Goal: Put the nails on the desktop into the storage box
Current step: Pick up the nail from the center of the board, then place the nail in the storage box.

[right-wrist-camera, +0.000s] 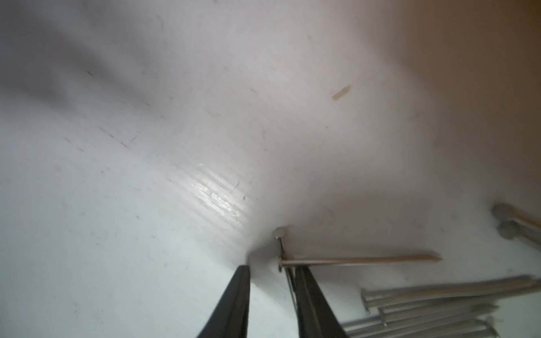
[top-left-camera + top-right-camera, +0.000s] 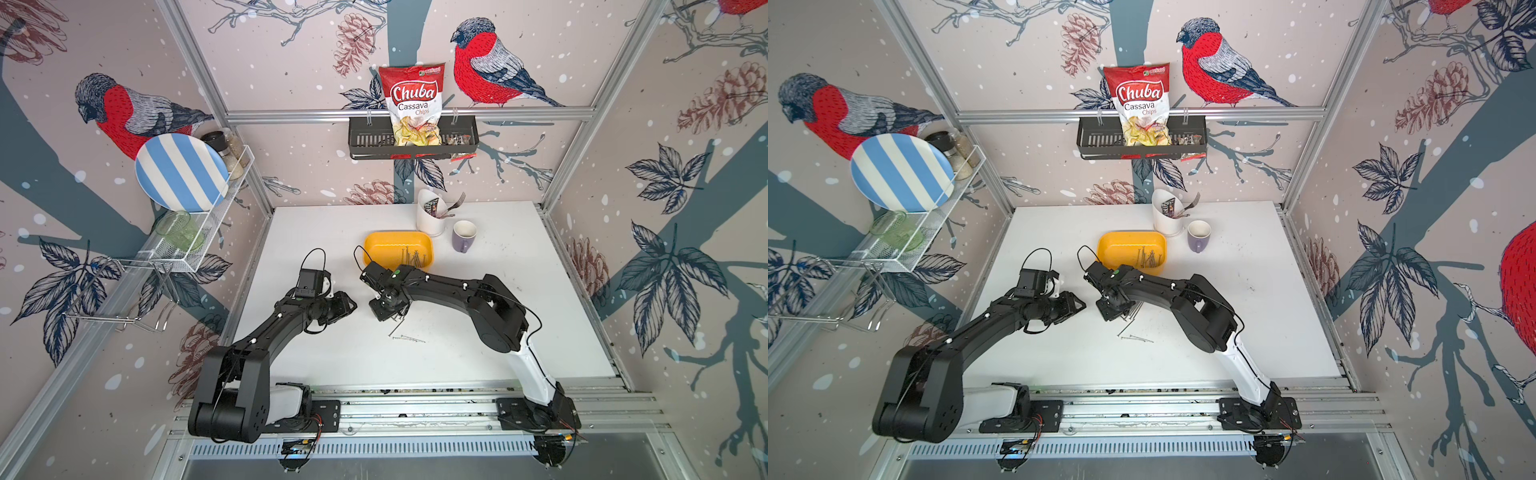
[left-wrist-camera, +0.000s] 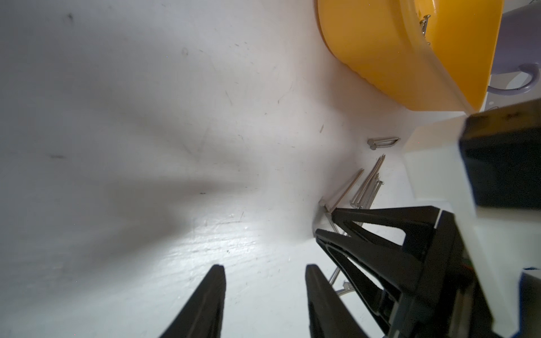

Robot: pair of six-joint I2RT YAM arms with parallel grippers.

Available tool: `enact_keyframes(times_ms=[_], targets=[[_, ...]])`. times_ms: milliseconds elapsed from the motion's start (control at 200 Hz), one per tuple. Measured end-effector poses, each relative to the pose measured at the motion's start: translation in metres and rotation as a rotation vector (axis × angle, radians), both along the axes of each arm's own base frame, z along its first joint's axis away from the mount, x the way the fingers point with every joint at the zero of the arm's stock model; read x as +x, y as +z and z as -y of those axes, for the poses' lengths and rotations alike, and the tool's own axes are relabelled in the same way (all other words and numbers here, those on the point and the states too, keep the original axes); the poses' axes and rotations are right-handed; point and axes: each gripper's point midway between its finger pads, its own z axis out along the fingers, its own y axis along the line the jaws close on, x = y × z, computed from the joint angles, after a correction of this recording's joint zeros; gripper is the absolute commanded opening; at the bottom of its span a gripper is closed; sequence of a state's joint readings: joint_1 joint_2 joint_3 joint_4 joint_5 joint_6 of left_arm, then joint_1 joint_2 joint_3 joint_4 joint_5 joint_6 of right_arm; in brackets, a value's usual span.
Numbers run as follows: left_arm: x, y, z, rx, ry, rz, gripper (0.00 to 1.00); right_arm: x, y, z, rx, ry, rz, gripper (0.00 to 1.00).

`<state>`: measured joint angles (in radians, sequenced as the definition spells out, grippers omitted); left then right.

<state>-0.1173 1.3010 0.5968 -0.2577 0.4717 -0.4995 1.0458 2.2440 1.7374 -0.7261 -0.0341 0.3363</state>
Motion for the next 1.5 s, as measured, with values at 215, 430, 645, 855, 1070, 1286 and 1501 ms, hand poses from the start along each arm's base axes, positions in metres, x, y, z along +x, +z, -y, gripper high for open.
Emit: enact_keyframes(times_ms=[215,430,645,855,1070,1286,1501], targets=[[0.0,-0.003,0.0,-0.003,0.002,-0.006,0.48,-0.021,-0.002,-0.017,0.01,0.05,0.004,0.15],[0.001,-0.002,0.001,-0.009,-0.002,-0.004,0.48,-0.021,0.001,-0.029,0.004,0.061,0.0,0.01],[0.001,0.002,0.002,-0.015,-0.004,0.009,0.48,-0.011,0.008,-0.023,0.0,0.037,-0.03,0.0],[0.001,0.003,0.002,-0.017,-0.005,0.013,0.48,0.018,0.049,-0.015,0.098,-0.04,-0.017,0.0],[0.002,0.007,0.002,-0.02,-0.006,0.028,0.48,0.048,0.101,-0.012,0.244,-0.122,-0.006,0.0],[0.003,0.009,0.003,-0.027,-0.009,0.036,0.48,0.096,0.155,0.01,0.398,-0.265,0.015,0.0],[0.01,0.013,0.006,-0.043,-0.019,0.052,0.47,0.154,0.172,0.049,0.448,-0.452,0.046,0.0]])
